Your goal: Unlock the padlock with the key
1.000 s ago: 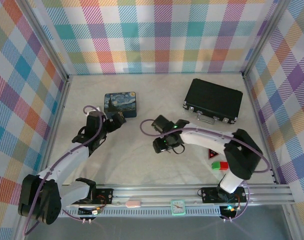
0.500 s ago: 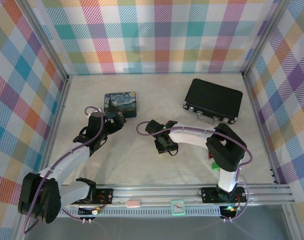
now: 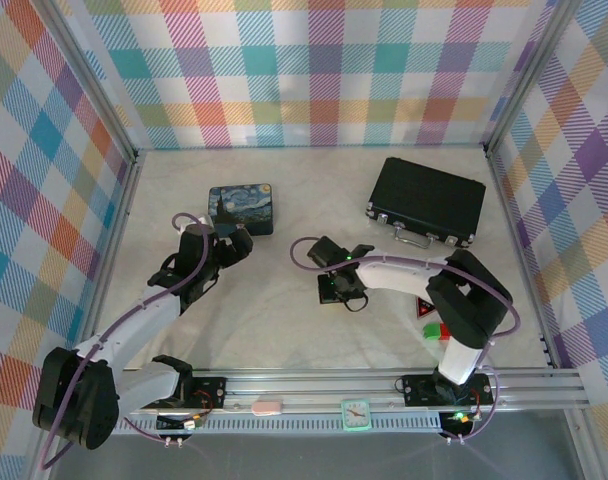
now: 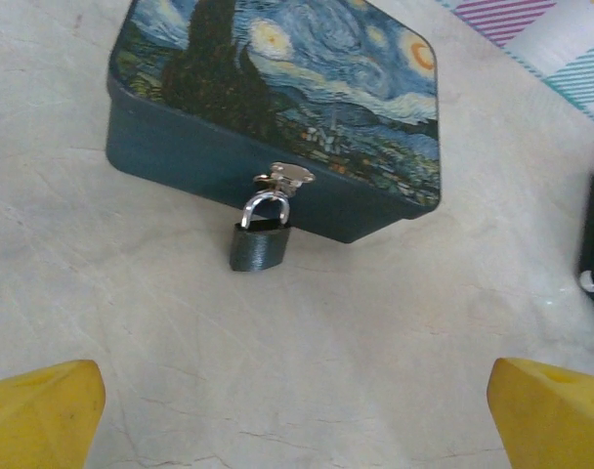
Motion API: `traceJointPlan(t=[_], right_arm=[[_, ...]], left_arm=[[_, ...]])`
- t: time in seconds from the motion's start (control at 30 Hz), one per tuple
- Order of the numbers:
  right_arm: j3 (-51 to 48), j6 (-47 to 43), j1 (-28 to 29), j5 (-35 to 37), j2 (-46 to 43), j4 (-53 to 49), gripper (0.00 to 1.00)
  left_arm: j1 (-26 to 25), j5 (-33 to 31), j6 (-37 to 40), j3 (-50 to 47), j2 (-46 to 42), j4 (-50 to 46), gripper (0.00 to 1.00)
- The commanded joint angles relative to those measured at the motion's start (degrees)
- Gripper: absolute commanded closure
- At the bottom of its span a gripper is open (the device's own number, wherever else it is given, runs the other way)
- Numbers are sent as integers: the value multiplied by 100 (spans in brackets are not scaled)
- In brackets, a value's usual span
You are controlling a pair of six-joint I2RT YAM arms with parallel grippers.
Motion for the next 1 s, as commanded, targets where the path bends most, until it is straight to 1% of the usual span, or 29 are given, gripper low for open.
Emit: traceJointPlan(t=[0.0, 0.13, 0.17, 0.23, 0.3, 0.43, 0.5, 0.6, 0.67, 0.77, 0.97], right_arm=[[-436, -512, -308, -400, -338, 358, 100], [-778, -1197, -752, -933, -1020, 807, 100], [-853, -1310, -924, -1178, -1159, 897, 100], [-991, -1425, -1236, -1687, -1406, 1145, 100], [-1200, -1545, -1408, -2089, -1697, 1508, 100], [-1376, -1503, -1476, -2194, -2020, 1858, 100], [-1463, -1364, -1476, -2275, -2079, 2088, 100], [-1618, -1074, -1472, -2309, -2153, 2597, 100], [-1692, -899, -1478, -2337, -2193, 2925, 100], [-1772, -728, -1475, -2365, -2246, 3280, 100], [-1814, -641, -1476, -2401, -2233, 3508, 100]], left_arm=[[-176, 176, -290, 182, -91, 117, 1], [-400, 335, -690, 151, -14, 357, 1], [-490, 387, -830, 132, 21, 472, 1], [-661, 501, -1128, 58, 100, 832, 2], [-897, 613, -1467, -51, 241, 1319, 3], [-1350, 584, -1873, -91, 630, 2075, 5], [-1561, 588, -2044, -51, 919, 2488, 8], [-1771, 793, -2254, 59, 1427, 3115, 13], [-1866, 970, -2341, 192, 1759, 3359, 17], [-2006, 1129, -2359, 409, 2122, 3543, 23], [-2172, 1299, -2343, 747, 2567, 3625, 32]])
